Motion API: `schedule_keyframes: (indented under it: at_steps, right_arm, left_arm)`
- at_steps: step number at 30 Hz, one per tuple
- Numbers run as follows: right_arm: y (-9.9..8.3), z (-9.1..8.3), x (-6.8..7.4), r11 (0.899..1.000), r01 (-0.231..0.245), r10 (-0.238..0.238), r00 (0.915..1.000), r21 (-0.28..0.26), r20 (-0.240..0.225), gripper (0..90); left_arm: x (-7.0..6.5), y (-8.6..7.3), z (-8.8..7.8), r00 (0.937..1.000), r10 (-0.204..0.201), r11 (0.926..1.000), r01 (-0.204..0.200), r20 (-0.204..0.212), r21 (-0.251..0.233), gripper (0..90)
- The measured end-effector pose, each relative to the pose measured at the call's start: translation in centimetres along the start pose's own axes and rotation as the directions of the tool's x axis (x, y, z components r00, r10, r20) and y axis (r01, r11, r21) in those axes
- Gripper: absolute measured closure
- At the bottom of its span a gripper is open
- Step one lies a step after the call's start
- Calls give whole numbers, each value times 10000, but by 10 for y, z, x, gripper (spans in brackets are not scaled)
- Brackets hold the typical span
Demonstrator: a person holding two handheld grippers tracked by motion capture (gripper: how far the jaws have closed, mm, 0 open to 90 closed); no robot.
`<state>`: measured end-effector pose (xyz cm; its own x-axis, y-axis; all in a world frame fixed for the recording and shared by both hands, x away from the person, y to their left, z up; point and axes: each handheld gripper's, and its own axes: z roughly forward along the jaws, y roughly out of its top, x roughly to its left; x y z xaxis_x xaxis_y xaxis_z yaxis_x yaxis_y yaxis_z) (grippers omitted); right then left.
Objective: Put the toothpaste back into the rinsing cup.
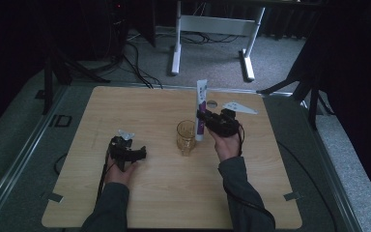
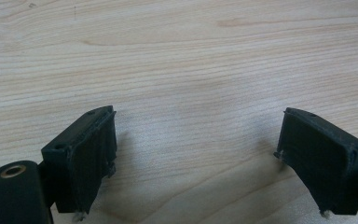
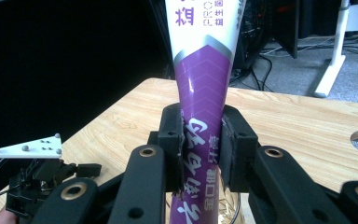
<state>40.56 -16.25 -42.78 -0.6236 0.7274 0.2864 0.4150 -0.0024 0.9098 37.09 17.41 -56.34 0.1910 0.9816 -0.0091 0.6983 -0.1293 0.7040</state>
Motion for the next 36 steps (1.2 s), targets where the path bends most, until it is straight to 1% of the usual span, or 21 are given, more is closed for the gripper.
schedule_keyframes:
  at_steps: [3,10,20,29,36]
  right_arm:
    - [0,1,-1,10000,15,-15,10000,8,14,730]
    - [0,2,-3,9998,-180,180,9998,-57,-36,730]
    - [1,6,1,9997,-112,109,9999,-221,-118,730]
    - [2,11,1,9998,-97,96,9999,-164,-118,730]
    - [4,14,1,9995,-214,211,9997,-246,-119,729]
  left_arm:
    - [0,0,0,10000,7,10000,-7,2,1,120]
    - [0,0,0,10000,2,10000,-2,0,3,119]
    - [0,0,0,10000,7,10000,-7,4,4,120]
    - [0,0,0,10000,3,10000,-3,0,5,120]
    - [0,0,0,10000,8,10000,-8,4,11,119]
